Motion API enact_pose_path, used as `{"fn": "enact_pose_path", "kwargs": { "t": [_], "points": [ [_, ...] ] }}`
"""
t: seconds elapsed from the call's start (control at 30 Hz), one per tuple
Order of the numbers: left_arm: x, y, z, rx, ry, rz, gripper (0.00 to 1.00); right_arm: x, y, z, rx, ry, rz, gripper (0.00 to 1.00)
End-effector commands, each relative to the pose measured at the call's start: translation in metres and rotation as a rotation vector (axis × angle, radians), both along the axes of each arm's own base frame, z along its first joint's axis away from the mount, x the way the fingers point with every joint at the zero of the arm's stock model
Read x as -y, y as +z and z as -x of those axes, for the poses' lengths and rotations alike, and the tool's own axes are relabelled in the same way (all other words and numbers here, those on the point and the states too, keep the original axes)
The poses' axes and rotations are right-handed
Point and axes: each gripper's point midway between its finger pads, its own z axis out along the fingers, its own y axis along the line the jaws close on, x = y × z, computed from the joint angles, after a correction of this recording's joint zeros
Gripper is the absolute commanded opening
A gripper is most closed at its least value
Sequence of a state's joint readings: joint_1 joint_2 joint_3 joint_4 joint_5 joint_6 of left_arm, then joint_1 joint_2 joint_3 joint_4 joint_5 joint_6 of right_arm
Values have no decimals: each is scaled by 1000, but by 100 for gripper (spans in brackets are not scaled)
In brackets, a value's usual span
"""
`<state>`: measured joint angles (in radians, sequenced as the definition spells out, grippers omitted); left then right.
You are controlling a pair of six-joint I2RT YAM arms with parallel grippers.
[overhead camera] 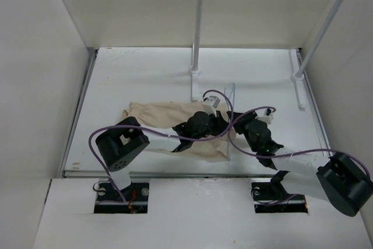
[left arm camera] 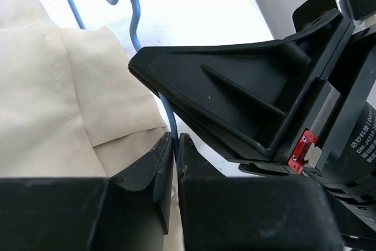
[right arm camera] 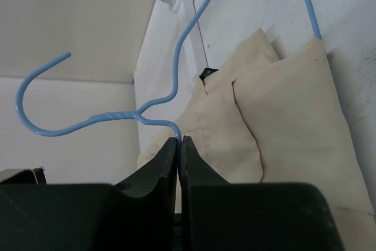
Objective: Place the trousers on the hanger
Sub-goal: Place trousers on hanger
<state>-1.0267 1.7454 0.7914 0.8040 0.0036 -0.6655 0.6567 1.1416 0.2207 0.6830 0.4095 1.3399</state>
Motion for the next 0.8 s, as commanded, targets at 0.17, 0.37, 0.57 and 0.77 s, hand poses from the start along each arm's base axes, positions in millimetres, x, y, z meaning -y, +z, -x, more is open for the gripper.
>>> {"fn": "enact_pose_path", "kwargs": {
  "t": [0.17, 0.37, 0.57, 0.77],
  "points": [
    [5, 36, -3, 140, 19, -12, 0, 17, 36, 8, 65, -1, 31, 38],
    [0, 33, -8, 135, 31, -20, 0, 65, 26, 32, 40, -87, 148, 54],
    [-2, 36, -9, 131, 32, -16, 0, 92, -13, 64, -56, -70, 235, 29],
    [-7, 33, -7, 125, 32, -23, 0, 68, -31, 61, -153, 126, 404, 49]
  ]
}}
